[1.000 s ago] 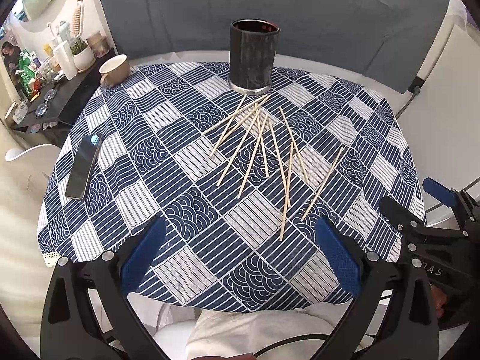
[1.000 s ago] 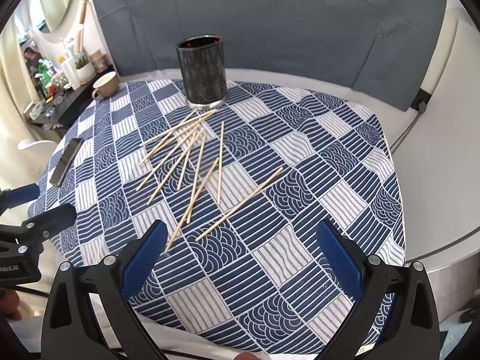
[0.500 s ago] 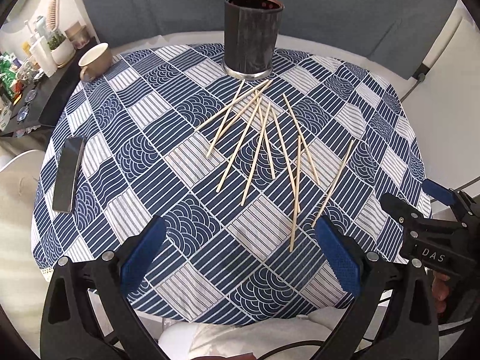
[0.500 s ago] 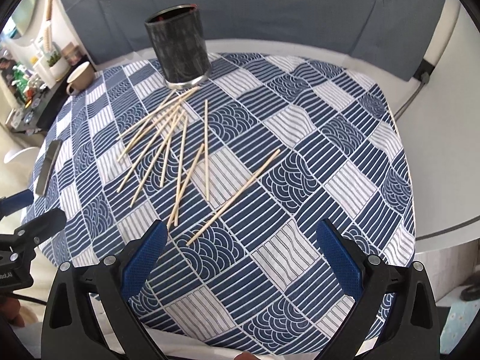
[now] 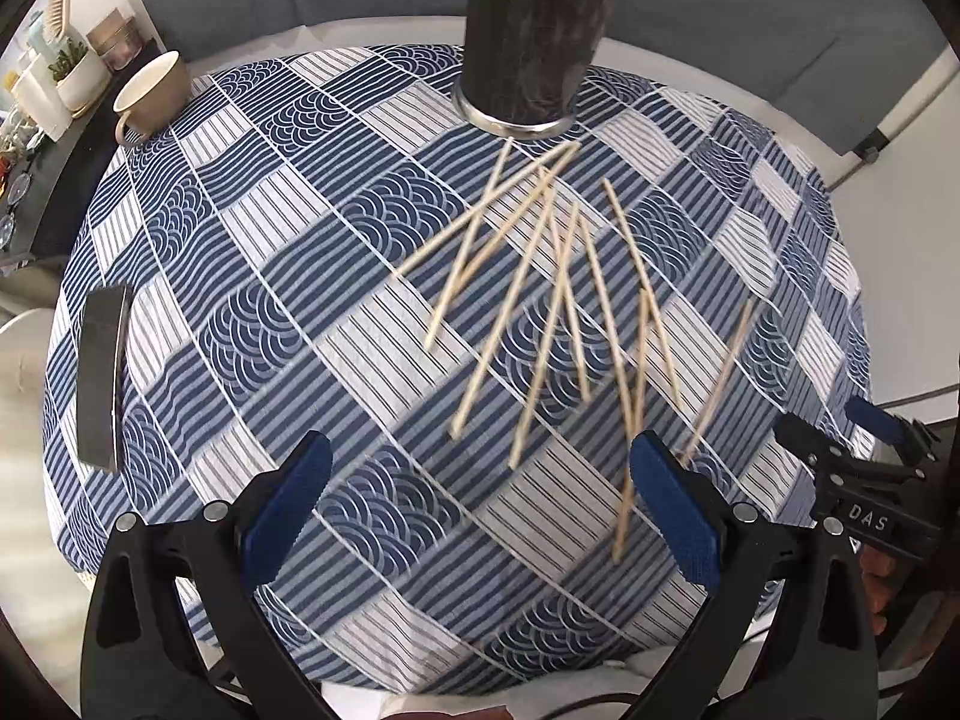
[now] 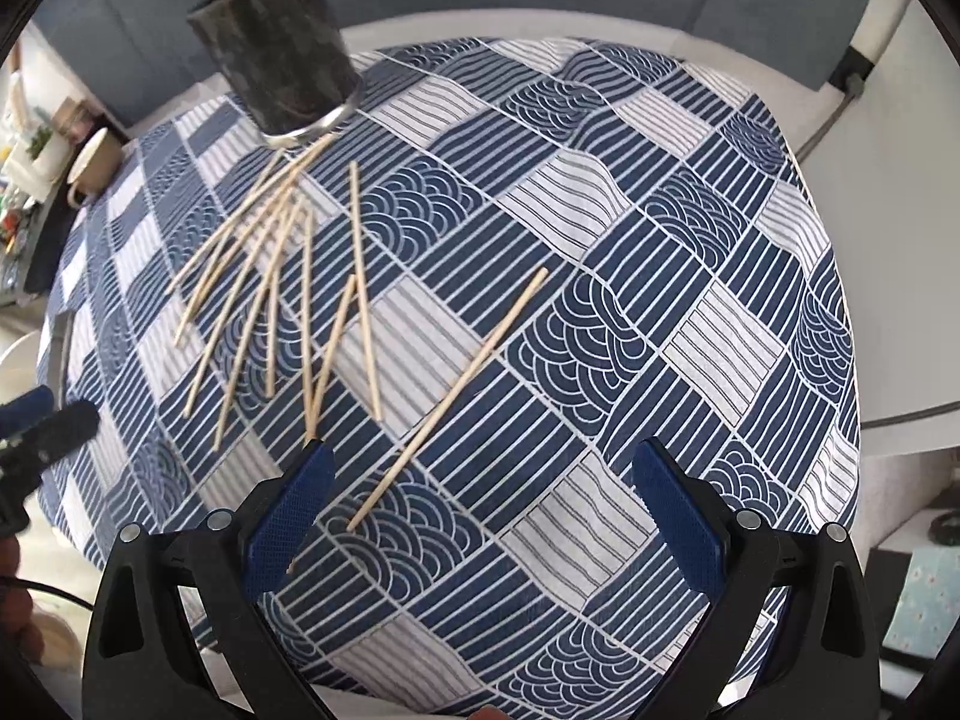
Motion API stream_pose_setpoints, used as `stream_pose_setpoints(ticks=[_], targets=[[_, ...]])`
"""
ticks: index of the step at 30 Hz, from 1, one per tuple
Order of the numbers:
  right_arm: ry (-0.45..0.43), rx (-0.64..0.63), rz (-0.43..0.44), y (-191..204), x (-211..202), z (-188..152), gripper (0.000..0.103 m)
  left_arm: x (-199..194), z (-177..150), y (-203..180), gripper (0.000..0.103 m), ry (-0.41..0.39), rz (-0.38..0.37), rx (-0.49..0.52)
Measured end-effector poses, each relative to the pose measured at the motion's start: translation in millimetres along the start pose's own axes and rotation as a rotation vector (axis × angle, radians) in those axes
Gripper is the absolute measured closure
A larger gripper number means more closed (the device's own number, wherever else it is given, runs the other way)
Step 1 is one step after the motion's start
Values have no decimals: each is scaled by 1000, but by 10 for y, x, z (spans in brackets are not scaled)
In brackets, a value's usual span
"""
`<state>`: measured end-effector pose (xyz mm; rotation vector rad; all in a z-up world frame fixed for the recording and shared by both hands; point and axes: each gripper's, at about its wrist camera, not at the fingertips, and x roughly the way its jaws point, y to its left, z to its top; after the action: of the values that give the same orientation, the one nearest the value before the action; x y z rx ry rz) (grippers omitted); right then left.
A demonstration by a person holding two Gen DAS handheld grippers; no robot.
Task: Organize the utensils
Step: 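Lower the left tool toward the wooden sticks while the right tool also descends, then close the left gripper on one wooden stick while the right gripper grasps another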
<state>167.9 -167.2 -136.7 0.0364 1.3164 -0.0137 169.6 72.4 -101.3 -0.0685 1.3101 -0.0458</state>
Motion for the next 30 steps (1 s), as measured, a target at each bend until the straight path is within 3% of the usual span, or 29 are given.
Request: stream_pose_setpoints(ticks=[16,22,30], targets=[[127,179,49,-248,586,261,8,598,677,369,6,52,86,97],[146,189,11,-215,719,289,8,851,874,538,6,98,43,104],[160,178,-39,-113,880,368,8,1134,1027,623,6,113,114,170]])
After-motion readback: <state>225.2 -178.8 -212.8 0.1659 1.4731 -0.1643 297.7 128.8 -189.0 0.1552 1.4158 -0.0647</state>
